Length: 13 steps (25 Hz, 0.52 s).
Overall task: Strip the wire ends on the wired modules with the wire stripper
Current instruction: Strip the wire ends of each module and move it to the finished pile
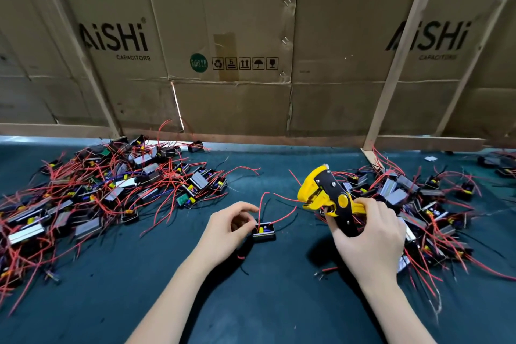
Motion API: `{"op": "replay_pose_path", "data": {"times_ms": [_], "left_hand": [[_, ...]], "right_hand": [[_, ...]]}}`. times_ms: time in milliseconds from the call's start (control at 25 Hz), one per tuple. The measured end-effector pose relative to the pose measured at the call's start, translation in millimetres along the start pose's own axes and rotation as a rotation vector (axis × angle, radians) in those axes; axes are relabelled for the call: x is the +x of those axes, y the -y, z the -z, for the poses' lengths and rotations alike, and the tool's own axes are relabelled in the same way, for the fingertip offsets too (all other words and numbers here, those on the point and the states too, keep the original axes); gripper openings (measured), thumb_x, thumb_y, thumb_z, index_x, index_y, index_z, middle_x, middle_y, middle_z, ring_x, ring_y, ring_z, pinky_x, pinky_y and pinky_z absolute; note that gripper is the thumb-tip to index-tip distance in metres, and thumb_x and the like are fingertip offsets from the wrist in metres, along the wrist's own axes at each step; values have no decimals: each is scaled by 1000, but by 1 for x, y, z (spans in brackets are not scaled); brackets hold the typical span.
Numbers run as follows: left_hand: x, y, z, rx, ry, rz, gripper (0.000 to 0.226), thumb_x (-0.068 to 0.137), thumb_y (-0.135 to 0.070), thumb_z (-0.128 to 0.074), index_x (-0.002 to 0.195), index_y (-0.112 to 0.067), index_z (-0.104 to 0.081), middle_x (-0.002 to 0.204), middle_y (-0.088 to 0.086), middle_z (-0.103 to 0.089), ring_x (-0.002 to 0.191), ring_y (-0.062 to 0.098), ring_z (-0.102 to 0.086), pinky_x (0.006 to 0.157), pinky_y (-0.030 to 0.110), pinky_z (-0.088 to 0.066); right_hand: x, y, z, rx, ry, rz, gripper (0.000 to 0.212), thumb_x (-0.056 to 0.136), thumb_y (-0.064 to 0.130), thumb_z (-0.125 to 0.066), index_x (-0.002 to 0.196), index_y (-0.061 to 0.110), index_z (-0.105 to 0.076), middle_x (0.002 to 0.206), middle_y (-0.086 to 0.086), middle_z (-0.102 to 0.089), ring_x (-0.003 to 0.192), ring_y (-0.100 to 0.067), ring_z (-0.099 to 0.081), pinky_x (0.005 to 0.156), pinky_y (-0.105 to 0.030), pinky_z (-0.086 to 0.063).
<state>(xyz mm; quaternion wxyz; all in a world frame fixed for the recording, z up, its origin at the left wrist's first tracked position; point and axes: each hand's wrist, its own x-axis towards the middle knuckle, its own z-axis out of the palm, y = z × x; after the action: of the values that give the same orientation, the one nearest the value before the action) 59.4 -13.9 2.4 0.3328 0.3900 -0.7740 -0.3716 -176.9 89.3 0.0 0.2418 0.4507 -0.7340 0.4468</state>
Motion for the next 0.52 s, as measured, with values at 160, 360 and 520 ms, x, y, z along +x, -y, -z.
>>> {"op": "replay_pose_path", "data": {"times_ms": [160, 360, 520], "left_hand": [[1, -5, -5, 262, -202, -298, 53, 75, 3, -55, 124, -15, -59, 113, -7, -62, 107, 14, -53, 96, 25, -38], [6, -13, -27, 582, 48, -418, 27, 94, -35, -57, 118, -28, -65, 109, -14, -66, 107, 10, -54, 96, 31, -35], [0, -11, -19, 317, -135, -324, 9, 89, -26, -63, 89, -24, -72, 86, -18, -70, 90, 6, -59, 94, 37, -36]], "right_hand": [[2, -3, 1, -57, -27, -10, 55, 69, 58, -58, 94, 9, -65, 83, -5, -62, 79, -34, -56, 74, -42, -38], [2, -5, 0, -114, -22, -7, 56, 69, 58, -58, 93, 8, -66, 82, -7, -62, 79, -35, -57, 74, -43, -38], [1, -10, -5, -238, 2, 23, 59, 67, 58, -60, 93, 6, -67, 81, -10, -61, 78, -36, -55, 74, -43, -37]]}}
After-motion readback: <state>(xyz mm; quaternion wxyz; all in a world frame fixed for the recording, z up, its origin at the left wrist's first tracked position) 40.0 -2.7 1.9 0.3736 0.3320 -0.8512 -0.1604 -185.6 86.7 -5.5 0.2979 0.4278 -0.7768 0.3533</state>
